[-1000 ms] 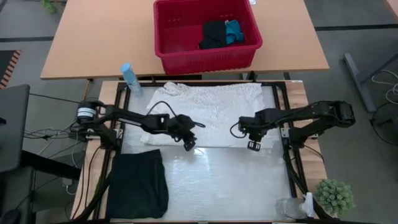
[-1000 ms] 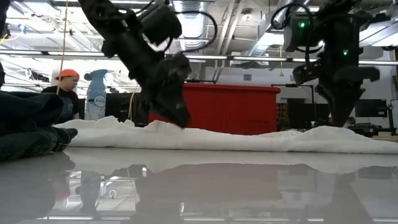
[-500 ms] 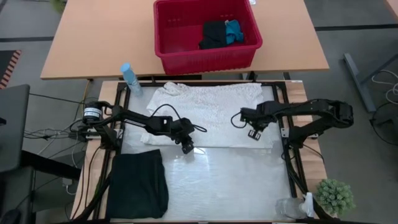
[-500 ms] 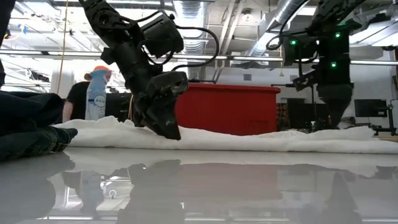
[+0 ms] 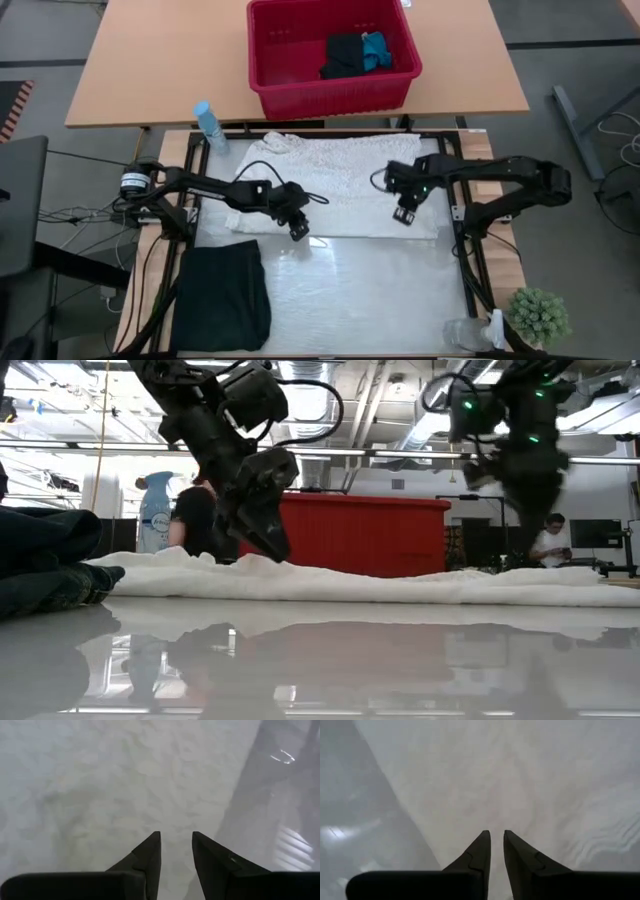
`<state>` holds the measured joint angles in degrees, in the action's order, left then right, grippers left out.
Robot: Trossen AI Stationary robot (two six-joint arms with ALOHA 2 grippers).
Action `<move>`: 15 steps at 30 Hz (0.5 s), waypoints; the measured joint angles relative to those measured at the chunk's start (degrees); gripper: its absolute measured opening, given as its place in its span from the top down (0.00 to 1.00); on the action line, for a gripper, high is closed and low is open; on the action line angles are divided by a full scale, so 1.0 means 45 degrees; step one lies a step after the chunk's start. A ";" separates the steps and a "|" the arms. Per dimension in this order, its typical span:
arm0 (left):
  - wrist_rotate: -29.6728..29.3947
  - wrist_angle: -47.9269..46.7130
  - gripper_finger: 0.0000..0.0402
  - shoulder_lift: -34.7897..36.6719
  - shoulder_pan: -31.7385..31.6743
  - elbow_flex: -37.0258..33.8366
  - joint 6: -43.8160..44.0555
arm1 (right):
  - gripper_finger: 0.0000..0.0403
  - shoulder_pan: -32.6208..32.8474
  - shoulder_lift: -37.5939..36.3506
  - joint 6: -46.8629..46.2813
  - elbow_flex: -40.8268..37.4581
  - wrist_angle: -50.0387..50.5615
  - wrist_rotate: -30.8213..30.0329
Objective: Fold Laundry from Bin
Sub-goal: Fold the white dress from the red bin
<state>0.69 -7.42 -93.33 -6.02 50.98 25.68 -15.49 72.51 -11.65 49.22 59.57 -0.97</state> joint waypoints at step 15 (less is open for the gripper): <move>0.0067 -0.0318 0.81 0.0026 0.0058 0.0000 -0.0073 | 0.88 -0.0640 0.1434 -0.2112 -0.1183 0.0484 -0.4334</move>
<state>0.99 -8.85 -93.21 -5.76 50.98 25.35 -18.37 78.96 -21.16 43.89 61.75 -20.47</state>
